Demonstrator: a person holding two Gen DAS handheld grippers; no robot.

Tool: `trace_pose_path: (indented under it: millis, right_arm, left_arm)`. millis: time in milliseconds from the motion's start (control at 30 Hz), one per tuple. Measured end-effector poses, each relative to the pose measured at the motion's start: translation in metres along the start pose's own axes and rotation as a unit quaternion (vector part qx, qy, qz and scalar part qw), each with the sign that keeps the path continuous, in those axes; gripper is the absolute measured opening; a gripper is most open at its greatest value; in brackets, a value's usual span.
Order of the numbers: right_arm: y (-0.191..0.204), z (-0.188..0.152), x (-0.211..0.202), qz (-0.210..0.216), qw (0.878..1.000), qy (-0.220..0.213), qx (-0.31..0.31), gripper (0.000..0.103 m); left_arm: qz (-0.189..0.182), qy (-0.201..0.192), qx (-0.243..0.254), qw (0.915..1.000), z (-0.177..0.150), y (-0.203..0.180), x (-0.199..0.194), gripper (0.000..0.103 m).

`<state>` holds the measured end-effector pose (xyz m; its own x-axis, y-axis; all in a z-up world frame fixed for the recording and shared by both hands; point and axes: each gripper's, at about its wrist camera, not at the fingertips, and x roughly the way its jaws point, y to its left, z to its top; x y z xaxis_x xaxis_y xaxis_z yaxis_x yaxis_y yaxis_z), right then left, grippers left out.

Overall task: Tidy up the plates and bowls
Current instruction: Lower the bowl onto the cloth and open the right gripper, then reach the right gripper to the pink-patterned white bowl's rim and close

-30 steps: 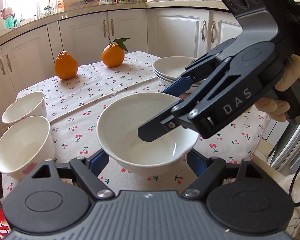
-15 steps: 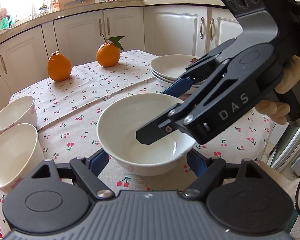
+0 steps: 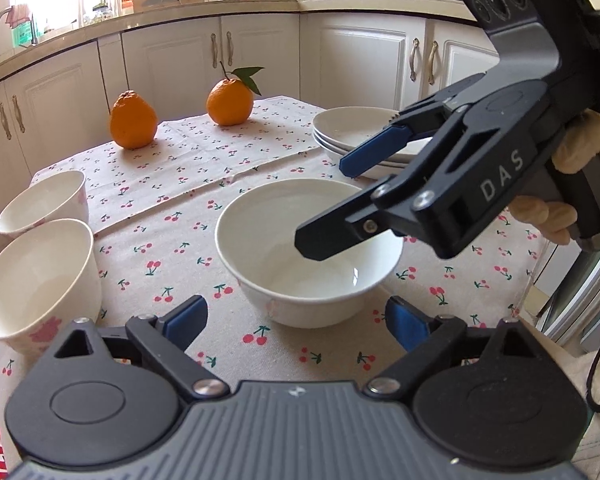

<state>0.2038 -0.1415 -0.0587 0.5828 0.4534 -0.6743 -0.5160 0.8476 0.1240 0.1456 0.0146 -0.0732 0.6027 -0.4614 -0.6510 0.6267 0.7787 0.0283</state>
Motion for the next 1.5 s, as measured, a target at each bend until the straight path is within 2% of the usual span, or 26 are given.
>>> trace_pose_path:
  millis: [267,500,733,1133,1333,1500]
  right_arm:
    - [0.014,-0.004,-0.007,-0.038,0.999,-0.008,-0.011,0.103]
    - [0.029,0.001,-0.006,-0.048,0.998,-0.003,-0.034,0.103]
    - [0.041,0.012,0.005,-0.037,0.997,0.007,-0.060,0.103]
    - [0.066,0.051,0.042,-0.008,0.993,0.028,-0.117,0.103]
    - [0.071,0.075,0.066,0.013,0.991,0.042,-0.128,0.103]
    - [0.077,0.092,0.083,0.033,0.988,0.053,-0.144,0.103]
  left_arm:
    - [0.038,-0.008,-0.033,0.9987,-0.014,0.010,-0.023,0.096]
    - [0.070,-0.005,-0.042,0.9966,-0.025,0.023,-0.035,0.096]
    - [0.104,-0.012,-0.060,0.9927,-0.033,0.045,-0.045,0.096]
    - [0.166,-0.029,-0.088,0.9818,-0.037,0.091,-0.050,0.095]
    - [0.177,-0.038,-0.079,0.9803,-0.032,0.105,-0.045,0.096]
    - [0.170,-0.040,-0.080,0.9813,-0.029,0.113,-0.038,0.096]
